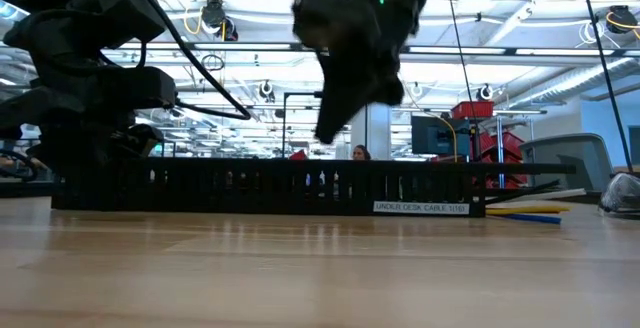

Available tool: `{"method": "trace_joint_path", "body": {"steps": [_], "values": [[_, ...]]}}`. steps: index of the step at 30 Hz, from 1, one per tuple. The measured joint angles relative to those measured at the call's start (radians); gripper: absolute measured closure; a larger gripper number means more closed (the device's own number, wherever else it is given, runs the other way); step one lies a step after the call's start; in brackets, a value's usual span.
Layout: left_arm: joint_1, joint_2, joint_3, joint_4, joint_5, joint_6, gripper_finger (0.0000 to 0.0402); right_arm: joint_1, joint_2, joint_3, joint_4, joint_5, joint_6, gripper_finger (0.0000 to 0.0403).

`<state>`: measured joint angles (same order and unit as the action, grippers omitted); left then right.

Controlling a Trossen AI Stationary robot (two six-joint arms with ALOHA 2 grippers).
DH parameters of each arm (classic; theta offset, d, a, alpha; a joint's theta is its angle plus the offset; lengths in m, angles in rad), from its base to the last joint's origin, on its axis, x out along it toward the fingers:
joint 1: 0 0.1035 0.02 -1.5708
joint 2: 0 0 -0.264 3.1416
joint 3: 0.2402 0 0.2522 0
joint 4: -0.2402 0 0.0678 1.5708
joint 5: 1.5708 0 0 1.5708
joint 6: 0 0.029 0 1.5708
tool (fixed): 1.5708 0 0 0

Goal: Ziptie cables
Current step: Close the black cable duct

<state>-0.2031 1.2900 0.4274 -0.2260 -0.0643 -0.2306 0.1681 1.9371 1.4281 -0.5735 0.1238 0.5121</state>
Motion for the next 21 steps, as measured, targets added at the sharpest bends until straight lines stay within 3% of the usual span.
{"method": "trace_joint_path", "body": {"steps": [8, 21], "values": [[0.000, 0.000, 0.000, 0.000, 0.001, 0.000, 0.0144, -0.003, -0.012, 0.073, -0.100, 0.005, -0.068, 0.0335], [0.000, 0.000, 0.000, 0.000, 0.003, 0.001, 0.0144, -0.002, -0.011, 0.078, -0.222, 0.010, -0.083, 0.0335]]}}
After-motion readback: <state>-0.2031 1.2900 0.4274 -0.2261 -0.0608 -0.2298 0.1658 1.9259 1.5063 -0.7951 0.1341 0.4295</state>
